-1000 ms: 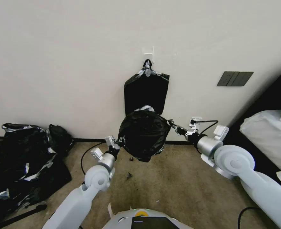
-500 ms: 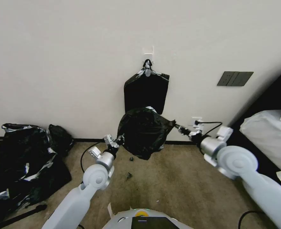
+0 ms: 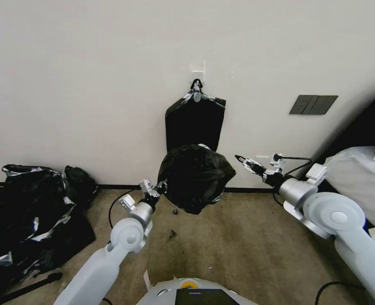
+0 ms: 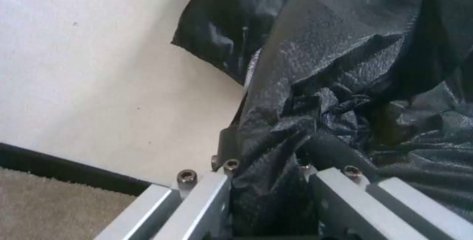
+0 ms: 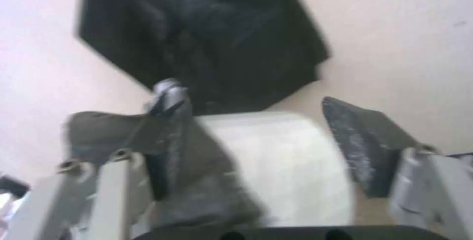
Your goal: Place a trash bag onto the trash bin.
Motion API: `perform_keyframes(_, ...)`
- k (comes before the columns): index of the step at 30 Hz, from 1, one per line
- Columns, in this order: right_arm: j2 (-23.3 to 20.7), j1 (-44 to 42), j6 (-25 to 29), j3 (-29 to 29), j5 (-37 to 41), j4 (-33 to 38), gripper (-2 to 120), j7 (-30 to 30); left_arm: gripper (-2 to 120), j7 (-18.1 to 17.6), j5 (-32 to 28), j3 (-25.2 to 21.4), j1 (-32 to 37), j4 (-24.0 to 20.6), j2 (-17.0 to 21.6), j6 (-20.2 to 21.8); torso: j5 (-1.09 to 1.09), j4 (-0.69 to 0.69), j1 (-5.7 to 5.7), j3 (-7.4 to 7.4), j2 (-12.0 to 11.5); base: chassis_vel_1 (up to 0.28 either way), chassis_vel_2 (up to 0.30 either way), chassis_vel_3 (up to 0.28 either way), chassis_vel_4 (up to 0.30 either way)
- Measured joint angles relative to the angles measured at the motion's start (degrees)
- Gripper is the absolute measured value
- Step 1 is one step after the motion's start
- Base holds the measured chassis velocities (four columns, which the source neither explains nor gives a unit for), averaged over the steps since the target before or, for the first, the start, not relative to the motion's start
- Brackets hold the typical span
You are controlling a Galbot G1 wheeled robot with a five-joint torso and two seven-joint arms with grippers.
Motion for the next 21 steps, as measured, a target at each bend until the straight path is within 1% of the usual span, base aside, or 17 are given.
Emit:
perform_keyframes(1,0.4,0.5,-0.1,-0.9,1.0,0.5,80,0.0,1,0.0,0.6,0.1,0.0,-0.2,0.1,0.0,-0.01,0.00,0.00,0.00,0.0,0.000,0.000,0.000,0.000)
perform_keyframes(3,1.0,1.1,-0.1,-2.0,2.1,0.8,86,0.0,1,0.1,1.4,0.3,0.0,-0.2,0.2,0.0,0.02,0.00,0.00,0.00,0.0,0.000,0.000,0.000,0.000)
perform_keyframes(4,1.0,1.1,-0.1,-2.0,2.1,0.8,86,0.0,1,0.1,1.4,0.3,0.0,-0.2,0.2,0.0,0.02,0.00,0.00,0.00,0.0,0.000,0.000,0.000,0.000)
perform_keyframes(5,1.3,1.3,-0.4,-2.8,3.1,1.1,92,0.0,1,0.2,1.8,0.4,0.0,-0.2,0.2,0.0,0.01,0.00,0.00,0.00,0.0,0.000,0.000,0.000,0.000)
perform_keyframes(7,1.3,1.4,-0.7,-3.1,3.3,1.2,94,0.0,1,0.3,1.8,0.4,0.0,-0.2,0.2,0.0,0.01,0.01,0.00,0.00,0.0,0.000,0.000,0.000,0.000)
perform_keyframes(8,1.3,1.4,-1.9,-4.4,3.3,0.8,99,-0.3,1,0.4,1.9,0.4,0.0,-0.3,0.2,0.0,0.00,0.00,0.00,0.00,0.0,0.000,0.000,0.000,0.000)
perform_keyframes(10,1.1,1.4,-2.6,-6.3,2.1,-0.5,100,-0.5,1,0.5,1.9,0.4,-0.1,-0.6,0.1,0.0,0.01,0.00,0.00,0.00,0.0,0.000,0.000,0.000,0.000)
perform_keyframes(13,1.1,1.2,-3.5,-7.6,1.0,-1.8,100,0.0,1,0.5,2.0,0.4,0.0,-1.0,0.1,0.0,0.01,0.00,0.00,0.00,0.0,0.000,0.000,0.000,0.000)
perform_keyframes(19,1.7,1.1,-3.6,-8.6,-0.1,-3.5,100,1.4,1,0.5,2.1,0.2,0.1,-2.0,0.4,0.0,0.02,0.00,0.00,0.00,0.0,0.000,0.000,0.000,0.000)
perform_keyframes(21,1.7,1.1,-3.6,-9.0,-1.6,-4.3,100,1.9,1,0.5,2.0,0.2,0.1,-2.5,0.5,0.0,0.01,0.00,0.00,0.00,0.0,0.000,0.000,0.000,0.000)
